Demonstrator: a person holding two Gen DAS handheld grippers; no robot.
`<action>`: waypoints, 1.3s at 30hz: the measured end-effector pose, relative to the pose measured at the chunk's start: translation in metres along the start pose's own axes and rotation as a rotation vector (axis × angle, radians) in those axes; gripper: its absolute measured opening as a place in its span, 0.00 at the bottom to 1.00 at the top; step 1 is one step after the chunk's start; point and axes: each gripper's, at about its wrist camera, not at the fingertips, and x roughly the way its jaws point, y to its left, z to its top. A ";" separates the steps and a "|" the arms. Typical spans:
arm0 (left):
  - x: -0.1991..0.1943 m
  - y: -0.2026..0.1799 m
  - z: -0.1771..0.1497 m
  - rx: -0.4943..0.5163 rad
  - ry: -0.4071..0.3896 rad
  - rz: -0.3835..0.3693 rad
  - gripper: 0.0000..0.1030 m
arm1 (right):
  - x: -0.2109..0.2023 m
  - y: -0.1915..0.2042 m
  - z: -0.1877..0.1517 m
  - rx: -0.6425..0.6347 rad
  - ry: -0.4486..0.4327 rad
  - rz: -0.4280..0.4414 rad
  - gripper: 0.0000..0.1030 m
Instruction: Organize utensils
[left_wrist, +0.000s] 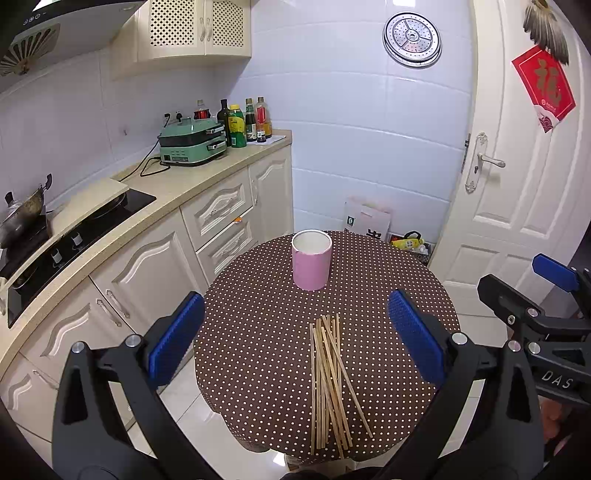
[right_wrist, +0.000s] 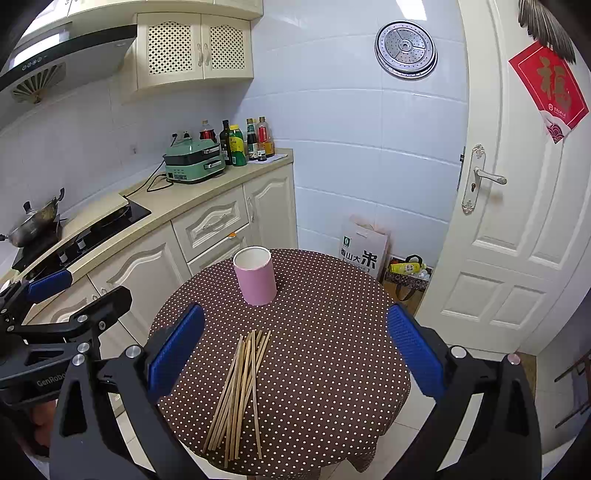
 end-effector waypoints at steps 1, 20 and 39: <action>0.000 0.000 0.000 0.000 -0.001 0.001 0.94 | 0.001 0.000 0.000 -0.001 0.000 0.001 0.93; 0.002 0.002 -0.001 0.000 -0.007 0.006 0.94 | 0.004 -0.001 -0.001 0.003 0.003 0.015 0.93; 0.002 0.003 -0.004 -0.002 -0.013 0.021 0.94 | 0.008 -0.001 0.000 -0.006 0.001 0.028 0.93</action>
